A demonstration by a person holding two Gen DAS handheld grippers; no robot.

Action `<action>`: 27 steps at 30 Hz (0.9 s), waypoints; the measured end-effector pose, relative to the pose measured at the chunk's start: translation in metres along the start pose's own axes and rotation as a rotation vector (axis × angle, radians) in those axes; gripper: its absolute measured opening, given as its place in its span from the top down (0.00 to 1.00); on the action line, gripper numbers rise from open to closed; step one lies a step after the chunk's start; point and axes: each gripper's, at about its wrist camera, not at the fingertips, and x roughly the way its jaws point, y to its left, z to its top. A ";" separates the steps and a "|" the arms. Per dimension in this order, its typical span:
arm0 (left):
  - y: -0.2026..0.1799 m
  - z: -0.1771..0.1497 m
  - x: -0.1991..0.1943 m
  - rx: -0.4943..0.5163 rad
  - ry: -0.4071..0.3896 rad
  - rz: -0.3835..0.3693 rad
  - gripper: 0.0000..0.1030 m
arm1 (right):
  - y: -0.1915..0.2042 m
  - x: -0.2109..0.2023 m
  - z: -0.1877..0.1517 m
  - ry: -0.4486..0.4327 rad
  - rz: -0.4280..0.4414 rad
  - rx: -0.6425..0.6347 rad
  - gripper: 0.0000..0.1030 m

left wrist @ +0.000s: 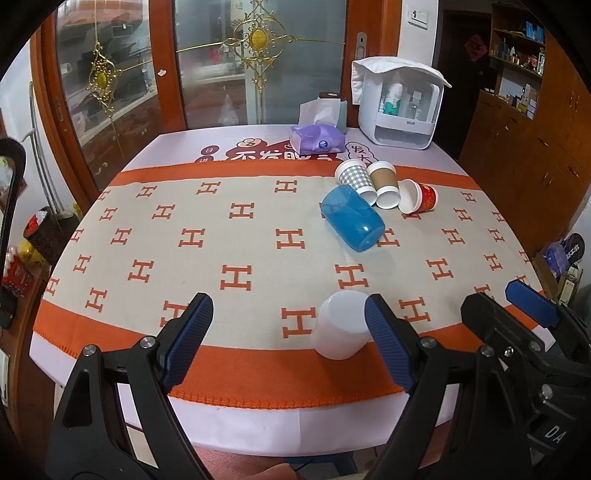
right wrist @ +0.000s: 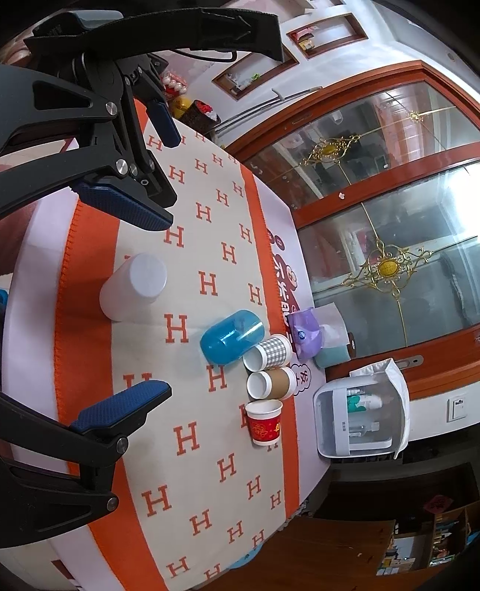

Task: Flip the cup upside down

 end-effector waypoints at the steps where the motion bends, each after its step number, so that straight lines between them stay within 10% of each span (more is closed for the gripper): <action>1: 0.000 0.000 0.000 0.000 -0.001 0.001 0.20 | 0.001 0.000 0.000 -0.002 -0.002 -0.001 0.18; 27: 0.002 -0.006 0.008 -0.014 0.023 0.001 0.20 | -0.003 0.004 -0.006 0.011 -0.002 0.010 0.18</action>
